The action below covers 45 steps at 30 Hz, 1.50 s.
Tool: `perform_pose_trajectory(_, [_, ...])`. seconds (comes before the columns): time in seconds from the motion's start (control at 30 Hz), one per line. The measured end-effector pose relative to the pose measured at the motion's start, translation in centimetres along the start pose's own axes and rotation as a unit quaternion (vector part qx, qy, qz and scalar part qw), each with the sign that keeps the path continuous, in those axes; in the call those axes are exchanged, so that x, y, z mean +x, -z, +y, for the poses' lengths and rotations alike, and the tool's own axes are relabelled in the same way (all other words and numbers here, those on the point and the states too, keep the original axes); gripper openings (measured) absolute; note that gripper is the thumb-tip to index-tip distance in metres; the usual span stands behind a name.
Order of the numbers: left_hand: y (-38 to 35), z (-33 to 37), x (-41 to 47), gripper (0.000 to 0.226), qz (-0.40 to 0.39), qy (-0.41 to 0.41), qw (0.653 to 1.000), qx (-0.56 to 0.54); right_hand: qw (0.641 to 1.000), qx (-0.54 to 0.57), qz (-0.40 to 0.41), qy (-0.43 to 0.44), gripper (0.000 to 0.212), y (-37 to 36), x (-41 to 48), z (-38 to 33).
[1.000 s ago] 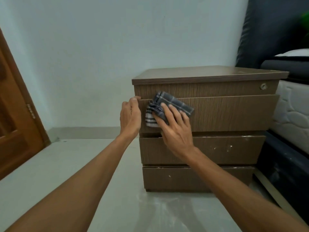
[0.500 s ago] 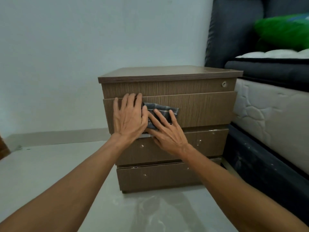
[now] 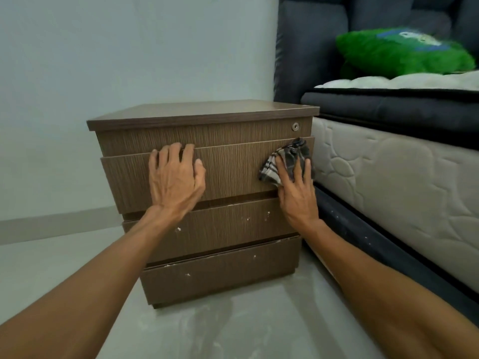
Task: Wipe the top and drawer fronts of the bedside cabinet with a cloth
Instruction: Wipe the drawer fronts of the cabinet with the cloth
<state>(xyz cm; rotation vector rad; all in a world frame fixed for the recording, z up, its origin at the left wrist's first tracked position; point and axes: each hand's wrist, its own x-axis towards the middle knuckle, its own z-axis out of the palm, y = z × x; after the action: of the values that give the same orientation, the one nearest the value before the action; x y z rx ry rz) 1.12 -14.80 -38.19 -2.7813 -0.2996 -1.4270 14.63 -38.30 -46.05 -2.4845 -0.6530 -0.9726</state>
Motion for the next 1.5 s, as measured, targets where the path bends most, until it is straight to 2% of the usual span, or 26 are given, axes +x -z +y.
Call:
perform_pose_trajectory(0.13, [0.1, 0.0, -0.2, 0.048, 0.0, -0.001, 1.0, -0.008, 0.991, 0.073, 0.025, -0.108, 0.087, 0.9, 0.4, 0.5])
perform_pose_trajectory(0.2, [0.2, -0.2, -0.3, 0.051, -0.008, -0.002, 1.0, -0.007, 0.965, 0.137, 0.034, -0.219, 0.082, 1.6, 0.1, 0.8])
perform_pose_trajectory(0.27, [0.1, -0.5, -0.8, 0.054, -0.024, 0.001, 1.0, -0.016, 0.922, 0.175, 0.03, -0.343, 0.073, 1.9, -0.4, 0.9])
perform_pose_trajectory(0.3, [0.0, -0.6, -1.3, 0.054, -0.03, 0.004, 0.999, -0.02, 0.906, 0.18, 0.033, -0.382, 0.069, 1.9, -0.8, 0.8])
perform_pose_trajectory(0.37, [-0.1, -1.0, -3.0, 0.054, -0.024, 0.014, 0.999, -0.022, 0.902, 0.177, 0.046, -0.392, 0.066, 1.8, -2.0, 0.3])
perform_pose_trajectory(0.43, [-0.3, -1.7, -5.4, 0.05, -0.008, 0.045, 0.999, -0.028, 0.915, 0.183, 0.056, -0.354, 0.065, 1.6, -3.4, -0.7])
perform_pose_trajectory(0.53, [-1.0, -3.3, -9.2, 0.038, 0.0, 0.134, 0.989, -0.054, 0.934, 0.193, 0.071, -0.292, 0.064, 1.3, -4.7, -2.3])
perform_pose_trajectory(0.67, [-1.1, -6.0, -12.5, 0.031, -0.01, 0.315, 0.945, -0.092, 0.957, 0.181, 0.068, -0.217, 0.066, 0.7, -5.7, -4.7])
perform_pose_trajectory(0.73, [-1.1, -7.4, -13.1, 0.034, -0.015, 0.362, 0.926, -0.102, 0.963, 0.185, 0.064, -0.185, 0.067, 0.2, -6.1, -6.1])
perform_pose_trajectory(0.93, [-0.7, -9.5, -12.4, 0.038, -0.057, 0.335, 0.932, -0.127, 0.977, 0.193, 0.054, -0.077, 0.068, -0.8, -6.7, -9.8])
perform_pose_trajectory(1.17, [-0.3, -10.4, -11.5, 0.029, -0.076, 0.32, 0.933, -0.148, 0.981, 0.178, 0.05, 0.054, 0.073, -0.2, -6.2, -14.1])
perform_pose_trajectory(1.33, [0.0, -10.6, -11.7, 0.026, -0.069, 0.31, 0.936, -0.15, 0.972, 0.154, 0.048, 0.169, 0.076, -0.4, -5.5, -18.0])
perform_pose_trajectory(1.5, [0.3, -10.3, -12.5, 0.02, -0.048, 0.317, 0.933, -0.162, 0.953, 0.121, 0.02, 0.276, 0.066, -1.2, -4.8, -22.7])
